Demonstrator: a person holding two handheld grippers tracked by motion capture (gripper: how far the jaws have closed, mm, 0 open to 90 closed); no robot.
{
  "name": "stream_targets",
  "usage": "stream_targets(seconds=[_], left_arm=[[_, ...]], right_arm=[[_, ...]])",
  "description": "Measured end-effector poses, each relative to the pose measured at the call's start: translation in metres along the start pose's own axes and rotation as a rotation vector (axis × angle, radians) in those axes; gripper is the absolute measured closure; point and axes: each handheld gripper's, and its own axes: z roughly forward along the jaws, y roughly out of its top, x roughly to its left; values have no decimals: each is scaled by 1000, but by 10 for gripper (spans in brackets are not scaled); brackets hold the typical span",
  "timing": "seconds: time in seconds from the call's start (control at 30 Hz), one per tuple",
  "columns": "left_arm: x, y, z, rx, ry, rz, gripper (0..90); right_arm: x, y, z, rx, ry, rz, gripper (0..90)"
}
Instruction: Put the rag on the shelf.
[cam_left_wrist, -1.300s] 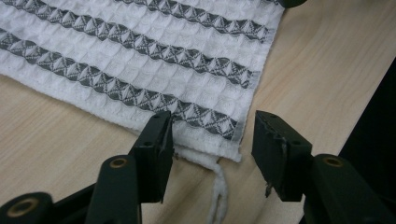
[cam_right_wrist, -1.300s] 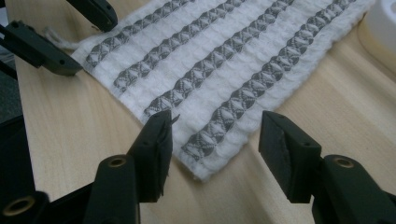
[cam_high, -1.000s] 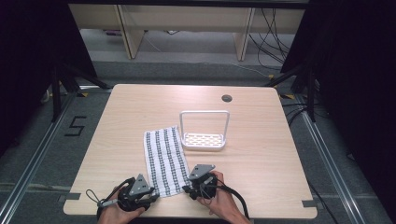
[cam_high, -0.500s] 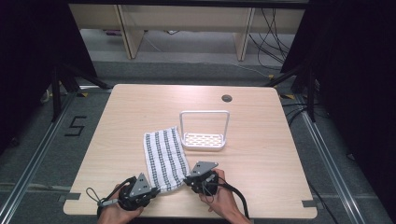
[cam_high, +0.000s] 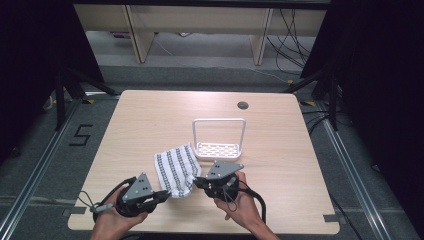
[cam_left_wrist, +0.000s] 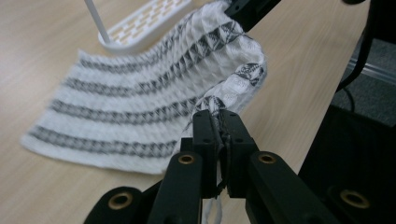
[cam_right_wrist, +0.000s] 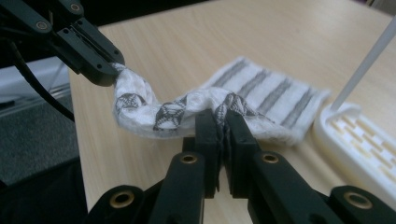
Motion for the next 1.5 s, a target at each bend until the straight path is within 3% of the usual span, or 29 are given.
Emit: stream_targets(seconds=[0.1,0.13,0.23,0.33,0.5,0.57,0.7,0.73,0.77,0.8,0.83,0.97,1.03,1.07,1.1,1.23,1.37,1.47,1.5], left_arm=[[4,18,-13,-34,-30,-24,860],[5,23,-17,-49,-34,-37,860],[8,39,-30,-74,-47,-38,860],[9,56,-43,-97,-70,-27,860],[7,84,-60,-125,-81,12,860],[7,92,-62,-134,-77,19,860],[8,111,-56,-147,-93,29,860],[8,116,-52,-145,-95,37,860],[8,120,-50,-144,-100,38,860],[10,125,-46,-147,-107,48,860],[11,129,-43,-149,-111,48,860],[16,144,-31,-156,-110,33,860],[20,150,-28,-163,-106,28,860],[23,152,-27,-161,-100,30,860],[25,154,-25,-169,-92,23,860],[35,162,-21,-175,-79,17,860],[41,168,-16,-187,-66,1,860],[47,173,-14,-193,-62,-13,860],[49,175,-12,-202,-64,-18,860]], right_arm=[[1,18,-13,-32,0,1,864],[1,24,-17,-34,20,-4,864],[1,39,-33,-74,17,-13,864],[2,54,-49,-104,15,-26,864],[7,73,-73,-142,34,-4,865],[6,79,-83,-153,22,-32,865],[3,84,-99,-165,2,-9,865],[-1,84,-102,-180,-11,-38,864],[-3,84,-105,-187,-18,-33,865],[-3,84,-108,-178,-10,2,865],[-8,84,-111,-196,-29,-28,865],[-18,83,-119,-197,-68,22,865],[-24,84,-122,-201,-84,18,864],[-26,83,-123,-201,-89,42,865],[-30,84,-122,-213,-76,38,864],[-41,86,-124,-211,-118,47,865],[-48,88,-124,-213,-124,83,864],[-56,90,-122,-234,-128,68,864],[-57,91,-122,-229,-126,84,865]])
